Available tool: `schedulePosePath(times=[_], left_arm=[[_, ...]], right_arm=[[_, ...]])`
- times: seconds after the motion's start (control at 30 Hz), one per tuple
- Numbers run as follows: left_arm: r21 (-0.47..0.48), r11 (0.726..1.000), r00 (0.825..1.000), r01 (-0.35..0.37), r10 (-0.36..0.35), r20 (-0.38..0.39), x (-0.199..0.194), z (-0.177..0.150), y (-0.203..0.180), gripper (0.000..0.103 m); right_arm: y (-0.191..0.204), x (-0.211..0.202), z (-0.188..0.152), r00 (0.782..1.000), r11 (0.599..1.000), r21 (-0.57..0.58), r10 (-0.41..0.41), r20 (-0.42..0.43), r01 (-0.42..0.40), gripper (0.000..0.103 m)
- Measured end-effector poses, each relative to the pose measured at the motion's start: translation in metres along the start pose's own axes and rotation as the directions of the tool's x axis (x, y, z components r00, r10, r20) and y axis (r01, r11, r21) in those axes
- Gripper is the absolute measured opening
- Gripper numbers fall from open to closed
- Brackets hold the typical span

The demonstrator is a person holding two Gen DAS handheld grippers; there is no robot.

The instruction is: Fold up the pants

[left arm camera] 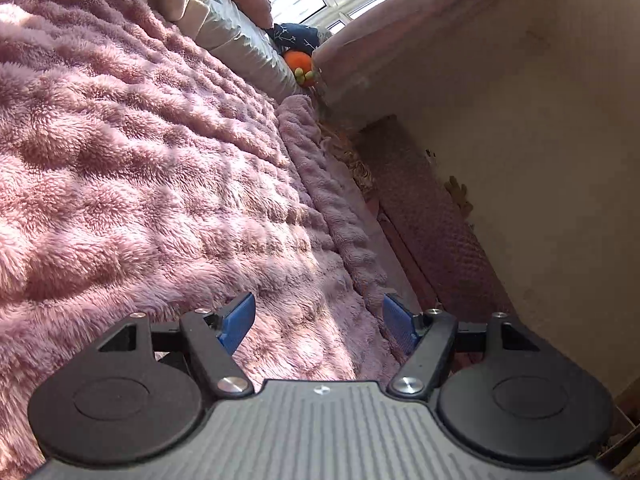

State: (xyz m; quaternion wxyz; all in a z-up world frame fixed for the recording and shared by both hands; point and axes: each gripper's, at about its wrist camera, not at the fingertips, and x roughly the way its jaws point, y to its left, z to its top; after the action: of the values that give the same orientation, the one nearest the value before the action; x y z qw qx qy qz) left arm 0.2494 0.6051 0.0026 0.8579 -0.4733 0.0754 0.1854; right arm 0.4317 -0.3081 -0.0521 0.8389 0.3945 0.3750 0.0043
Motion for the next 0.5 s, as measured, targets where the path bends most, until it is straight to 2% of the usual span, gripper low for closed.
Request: schedulePosePath(times=[0.07,0.17,0.27,0.3,0.33,0.4,0.43,0.5], left_arm=[[0.062,0.996,0.997,0.065,-0.061,-0.055,-0.013,-0.011,-0.017,0.081],[0.147,0.978,0.978,0.148,-0.123,-0.171,-0.029,-0.047,-0.048,0.076],[0.143,0.971,0.939,0.192,-0.139,-0.314,-0.033,-0.097,-0.066,0.072],[0.117,0.973,0.925,0.198,-0.146,-0.350,-0.034,-0.114,-0.068,0.072],[0.092,0.974,0.912,0.208,-0.159,-0.379,-0.036,-0.133,-0.069,0.072],[0.054,0.971,0.885,0.235,-0.191,-0.424,-0.043,-0.170,-0.067,0.072],[0.047,0.971,0.873,0.234,-0.189,-0.449,-0.046,-0.188,-0.065,0.072],[0.035,0.976,0.861,0.216,-0.173,-0.479,-0.052,-0.222,-0.057,0.072]], right_arm=[[-0.007,-0.022,-0.001,1.000,1.000,-0.023,0.003,-0.005,-0.003,0.083],[-0.011,-0.043,-0.016,0.999,0.994,-0.108,-0.019,-0.044,0.014,0.082],[-0.017,-0.052,-0.043,0.993,0.987,-0.159,-0.021,-0.114,0.003,0.070],[-0.020,-0.053,-0.055,0.991,0.987,-0.159,-0.011,-0.134,-0.011,0.060],[-0.024,-0.052,-0.064,0.988,0.988,-0.152,0.004,-0.152,-0.027,0.036],[-0.030,-0.043,-0.087,0.974,0.988,-0.131,0.045,-0.224,-0.076,0.011],[-0.033,-0.039,-0.098,0.968,0.989,-0.125,0.047,-0.248,-0.080,0.012],[-0.042,-0.036,-0.111,0.973,0.994,-0.099,0.028,-0.231,-0.053,0.014]])
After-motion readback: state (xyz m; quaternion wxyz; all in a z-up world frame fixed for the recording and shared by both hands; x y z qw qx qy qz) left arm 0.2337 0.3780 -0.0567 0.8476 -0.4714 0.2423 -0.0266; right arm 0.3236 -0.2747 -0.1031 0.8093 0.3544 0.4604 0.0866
